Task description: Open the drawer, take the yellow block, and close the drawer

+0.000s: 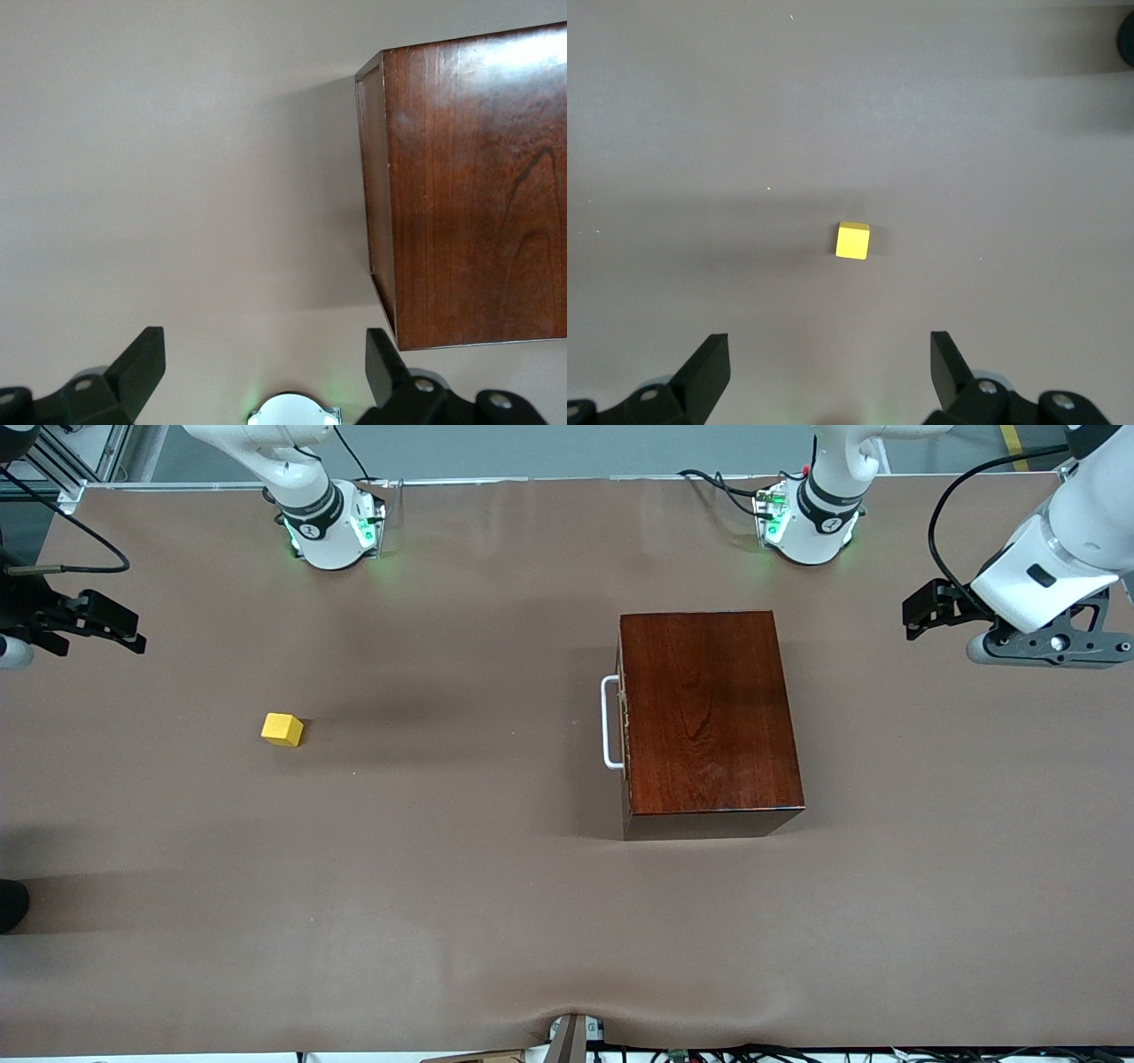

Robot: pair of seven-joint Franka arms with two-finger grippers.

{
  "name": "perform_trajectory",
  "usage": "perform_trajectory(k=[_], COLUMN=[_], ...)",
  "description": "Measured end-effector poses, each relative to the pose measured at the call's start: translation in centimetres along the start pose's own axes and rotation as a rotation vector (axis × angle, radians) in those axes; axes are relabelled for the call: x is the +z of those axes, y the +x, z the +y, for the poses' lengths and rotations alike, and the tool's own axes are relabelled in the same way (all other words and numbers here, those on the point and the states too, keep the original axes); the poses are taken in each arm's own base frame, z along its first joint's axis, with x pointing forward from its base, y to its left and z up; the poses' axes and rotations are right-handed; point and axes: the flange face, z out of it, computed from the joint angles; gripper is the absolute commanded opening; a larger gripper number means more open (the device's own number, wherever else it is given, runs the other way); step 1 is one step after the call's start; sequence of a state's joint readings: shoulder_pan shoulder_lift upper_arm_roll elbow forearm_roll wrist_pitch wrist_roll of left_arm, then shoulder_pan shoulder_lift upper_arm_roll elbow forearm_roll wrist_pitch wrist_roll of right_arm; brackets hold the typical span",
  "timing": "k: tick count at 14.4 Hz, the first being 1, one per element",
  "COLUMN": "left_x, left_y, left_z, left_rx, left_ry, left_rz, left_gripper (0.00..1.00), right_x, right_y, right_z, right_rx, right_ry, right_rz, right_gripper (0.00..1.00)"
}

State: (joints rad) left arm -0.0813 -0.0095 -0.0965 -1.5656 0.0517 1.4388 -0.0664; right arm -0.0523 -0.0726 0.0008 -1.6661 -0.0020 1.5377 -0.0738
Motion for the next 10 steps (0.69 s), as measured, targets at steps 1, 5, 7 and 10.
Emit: perform_trajectory(k=[1,5,7,10], left_x=[-0.11,-0.54,-0.70,-0.79], left_y=[-0.07,0.31,0.42,0.54], left_z=[0.01,-0.39,-0.44,-0.24], left_rx=[0.000,-0.016,-0.025,-0.058], left_ry=[-0.003,-0.042,-0.047,-0.049], left_rz=[0.003,0.041,0.055,0.066], left_gripper=[1.00,1.00,1.00,1.00], right_x=[-0.01,-0.14,-0.28,-0.30], right_y=[0.00,0.00,0.00,0.00], right_z=[0.02,0.08,0.08,0.08], right_rx=[0.001,0.034,0.040,0.043], right_ry=[0.000,0.000,0.000,0.000], right_rz=[0.000,0.003,0.006,0.006], right_gripper=[1.00,1.00,1.00,1.00])
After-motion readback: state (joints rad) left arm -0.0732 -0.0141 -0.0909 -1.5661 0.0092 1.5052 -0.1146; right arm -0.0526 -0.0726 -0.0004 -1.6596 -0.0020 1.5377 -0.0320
